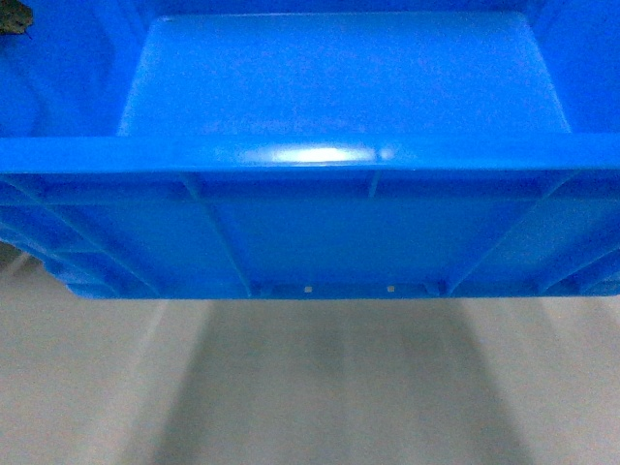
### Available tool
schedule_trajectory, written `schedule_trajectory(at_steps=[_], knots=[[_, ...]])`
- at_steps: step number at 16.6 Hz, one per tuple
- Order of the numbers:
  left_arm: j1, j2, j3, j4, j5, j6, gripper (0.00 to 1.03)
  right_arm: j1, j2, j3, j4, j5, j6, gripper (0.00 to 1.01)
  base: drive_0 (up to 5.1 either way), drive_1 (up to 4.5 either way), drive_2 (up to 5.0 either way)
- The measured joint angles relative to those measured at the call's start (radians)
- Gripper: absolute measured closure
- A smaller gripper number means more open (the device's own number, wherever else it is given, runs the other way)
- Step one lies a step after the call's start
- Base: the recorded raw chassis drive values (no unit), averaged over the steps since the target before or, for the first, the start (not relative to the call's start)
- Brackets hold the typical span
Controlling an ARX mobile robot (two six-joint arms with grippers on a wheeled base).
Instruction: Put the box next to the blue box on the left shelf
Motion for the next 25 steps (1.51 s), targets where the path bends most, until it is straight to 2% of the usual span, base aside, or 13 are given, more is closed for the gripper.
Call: schedule_trajectory(at_steps=[5,25], knots=[[0.0,0.0,0.0,0.0,0.0,0.0,0.92,0.0,0.0,0.0,0.0,0.0,0.0,0.82,0.0,0.0,0.0],[-0.001,-0.001,0.0,0.0,-0.001,0.0,0.92,-0.001,0.001,0.0,0.004,0.0,0.0,0.83,0.1,4.44,-4.2]])
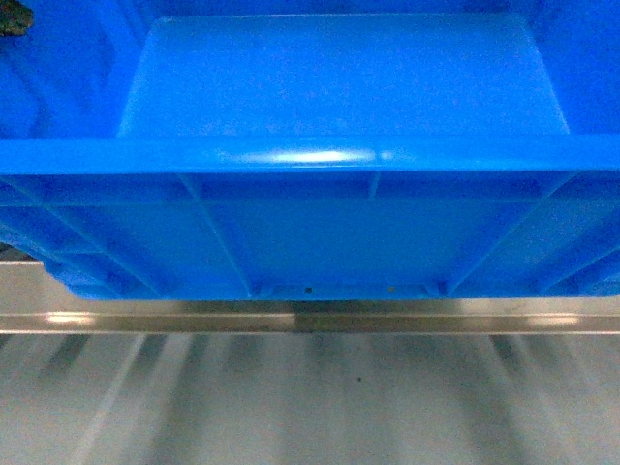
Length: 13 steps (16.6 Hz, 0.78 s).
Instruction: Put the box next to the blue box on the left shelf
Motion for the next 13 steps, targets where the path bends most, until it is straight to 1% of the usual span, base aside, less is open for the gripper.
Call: schedule_trajectory(at_steps=[13], knots=[[0.0,0.0,0.0,0.0,0.0,0.0,0.92,0.0,0.0,0.0,-0.002,0.0,0.0,0.83,0.1,4.43,-4.2]])
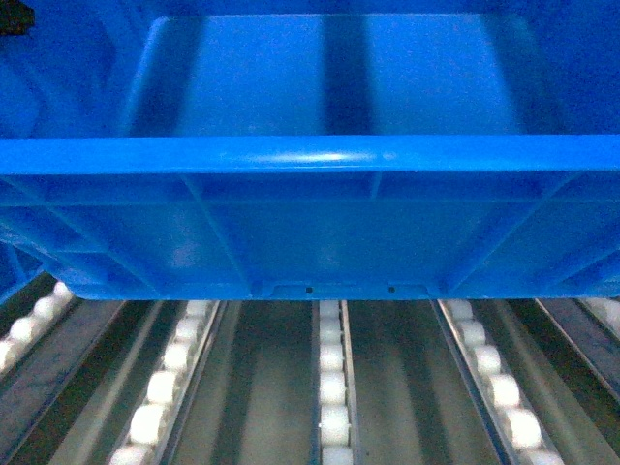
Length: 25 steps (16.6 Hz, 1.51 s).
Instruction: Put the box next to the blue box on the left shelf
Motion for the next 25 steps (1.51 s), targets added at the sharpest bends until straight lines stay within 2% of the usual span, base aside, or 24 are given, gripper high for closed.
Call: schedule_trajectory(at_steps=[3,25], knots=[[0.0,0.003,0.0,0.002,0.003,-0.001,0.92,0.0,0.001,0.0,0.006,-0.003,0.0,0.83,0.0,4.34,-4.3],[0.0,0.003,0.0,0.0,0.0,-0.003,0.92,0.0,0.0,0.0,0.001,-0.001,-0.001,0.83,0.0,0.0,0.0]])
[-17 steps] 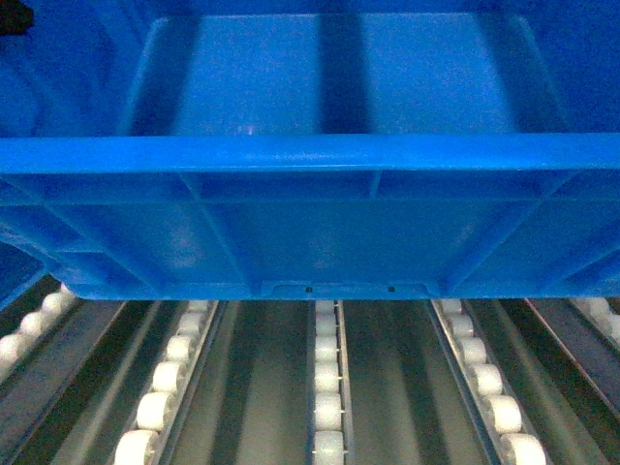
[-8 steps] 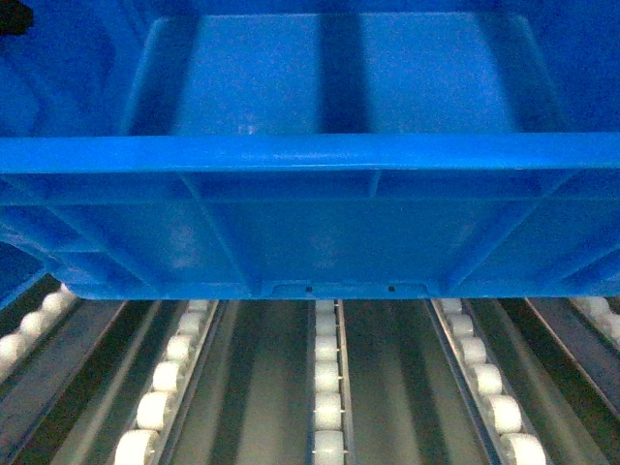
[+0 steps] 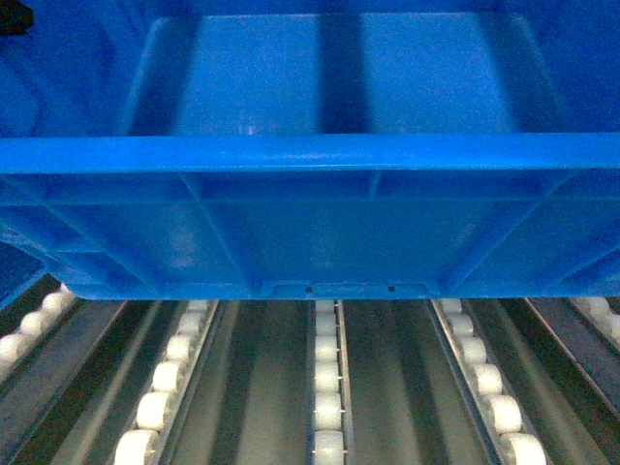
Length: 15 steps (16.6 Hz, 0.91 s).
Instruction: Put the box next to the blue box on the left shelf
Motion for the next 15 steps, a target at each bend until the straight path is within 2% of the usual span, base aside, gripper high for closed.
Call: schedule_trajectory(at_steps=[11,12,13,15], knots=[[0.0,0.0,0.0,0.0,0.0,0.0,0.92,0.0,0.0,0.0,0.0,0.0,0.0,0.83,0.0,0.0,0.0],[-0.001,-0.015,0.016,-0.084,-0.022,0.015,0.92,0.0,-0.001,0.002,-0.018,0.006,-0.002,0.83,0.0,0.0,0.0],[-0.006,-0.035,0.039,-0.167,-0.037,0.042,0.93,0.012,-0.016,0.045,-0.178,0.055,0.0,0.83,0.0,0.0,0.0],[0.001,-0.032,0.042,-0.224,-0.042,0.066,0.93,0.014,-0.018,0.053,-0.295,0.058,0.032,0.83,0.0,0.0,0.0]])
